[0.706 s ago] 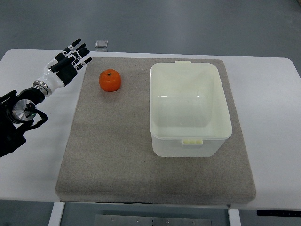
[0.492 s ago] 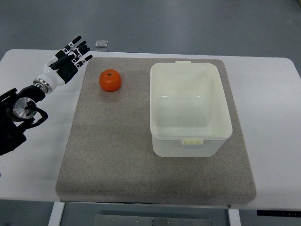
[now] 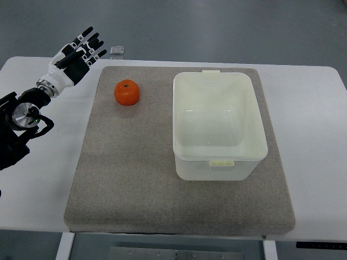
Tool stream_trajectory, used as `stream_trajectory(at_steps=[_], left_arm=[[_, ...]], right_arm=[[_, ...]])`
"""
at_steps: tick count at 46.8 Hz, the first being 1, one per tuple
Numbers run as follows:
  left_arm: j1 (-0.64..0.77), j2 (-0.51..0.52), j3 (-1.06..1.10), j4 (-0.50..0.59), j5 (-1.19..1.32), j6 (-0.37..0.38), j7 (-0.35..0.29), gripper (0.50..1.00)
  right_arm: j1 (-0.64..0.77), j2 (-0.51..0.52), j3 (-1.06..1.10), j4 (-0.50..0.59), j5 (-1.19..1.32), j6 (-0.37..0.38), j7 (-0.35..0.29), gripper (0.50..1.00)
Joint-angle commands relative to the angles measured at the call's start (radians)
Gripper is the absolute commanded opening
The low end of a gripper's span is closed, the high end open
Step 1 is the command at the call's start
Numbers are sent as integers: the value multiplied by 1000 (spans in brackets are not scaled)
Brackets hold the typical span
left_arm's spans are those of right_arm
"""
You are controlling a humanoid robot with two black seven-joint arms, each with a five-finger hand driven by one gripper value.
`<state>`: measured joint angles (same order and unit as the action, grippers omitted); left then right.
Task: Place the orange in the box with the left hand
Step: 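Move the open left hand toward the orange tangerine, then lower the left hand over the tangerine and close fingers around it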
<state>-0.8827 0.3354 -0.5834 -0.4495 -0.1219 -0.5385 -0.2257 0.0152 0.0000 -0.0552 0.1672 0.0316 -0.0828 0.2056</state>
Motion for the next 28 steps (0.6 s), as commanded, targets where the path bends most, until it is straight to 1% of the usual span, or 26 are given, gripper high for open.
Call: stream_trajectory(at_steps=[1, 11, 18, 28], left_arm=[[-8, 1, 2, -3, 88, -1, -1, 996], [-64, 4, 1, -3, 519, 9, -23, 996], [-85, 8, 2, -11, 714, 11, -35, 994], [-134, 13, 10, -12, 1005, 14, -35, 994]], right_arm=[[2, 0, 0, 0, -1, 0, 0, 926], [2, 0, 0, 0, 1, 0, 0, 926], [0, 0, 0, 0, 1, 0, 0, 926], [0, 0, 0, 0, 1, 0, 0, 926]])
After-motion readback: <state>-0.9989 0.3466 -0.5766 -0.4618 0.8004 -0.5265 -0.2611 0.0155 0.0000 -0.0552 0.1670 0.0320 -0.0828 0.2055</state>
